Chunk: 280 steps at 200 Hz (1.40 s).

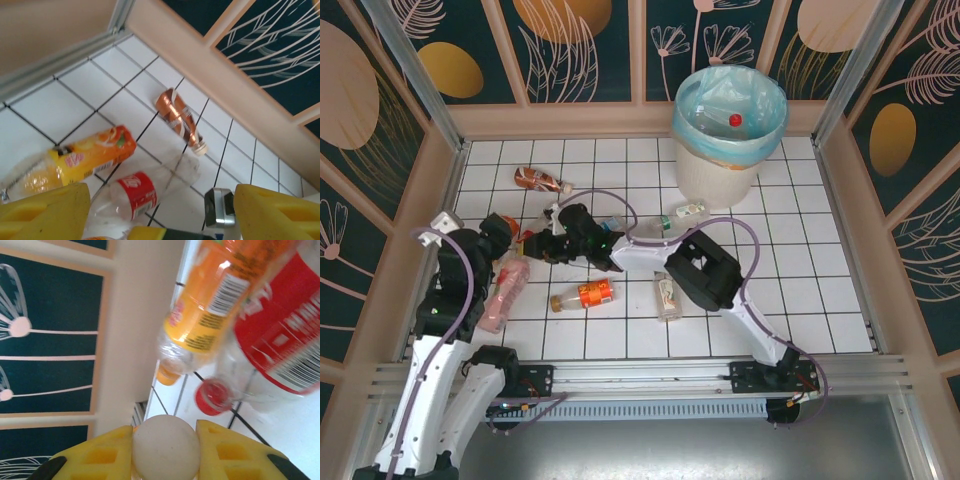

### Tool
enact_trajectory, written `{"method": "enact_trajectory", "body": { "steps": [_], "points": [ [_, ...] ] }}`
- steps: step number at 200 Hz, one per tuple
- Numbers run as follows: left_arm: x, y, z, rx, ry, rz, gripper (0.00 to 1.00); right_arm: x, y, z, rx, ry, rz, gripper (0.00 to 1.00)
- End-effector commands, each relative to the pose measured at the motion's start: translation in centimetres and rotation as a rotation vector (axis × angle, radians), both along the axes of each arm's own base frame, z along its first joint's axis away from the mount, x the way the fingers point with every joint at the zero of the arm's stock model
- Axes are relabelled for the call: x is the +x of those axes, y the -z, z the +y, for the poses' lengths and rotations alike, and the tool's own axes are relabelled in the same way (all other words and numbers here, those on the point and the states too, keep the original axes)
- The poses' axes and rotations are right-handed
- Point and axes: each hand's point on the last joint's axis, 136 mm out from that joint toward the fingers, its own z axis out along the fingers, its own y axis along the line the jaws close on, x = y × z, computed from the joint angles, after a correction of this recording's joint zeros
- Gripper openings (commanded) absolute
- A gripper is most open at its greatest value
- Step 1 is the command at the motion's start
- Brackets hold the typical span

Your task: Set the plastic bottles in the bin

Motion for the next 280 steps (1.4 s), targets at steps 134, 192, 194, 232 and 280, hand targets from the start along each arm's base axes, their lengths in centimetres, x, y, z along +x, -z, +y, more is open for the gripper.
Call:
{"method": "enact_trajectory", "body": {
  "steps": [134,192,194,232,280],
  "points": [
    [6.1,-14.6,-8.0,0.086,0.467,-0.230,0.67,9.3,-32.0,-22.3,-0.182,0.629,-0.940,0.00],
    [9.0,-15.7,-16.1,0.079,0.680,-0.267,0.66,12.4,-41.2,-34.3,-0.466,1.009,-1.149,0.00],
    [9.1,-15.7,-16.5,0.080,0.690,-0.266,0.66,12.4,-41.6,-34.7,-0.477,1.024,-1.154,0.00],
    [10.8,-14.3,-21.7,0.143,0.791,-0.240,0.67,15.5,-45.2,-42.8,-0.829,1.301,-1.213,0.00],
    [13.5,-11.4,-23.9,0.231,0.825,-0.245,0.68,21.7,-41.2,-47.6,-1.134,1.309,-1.172,0.00]
  ]
}}
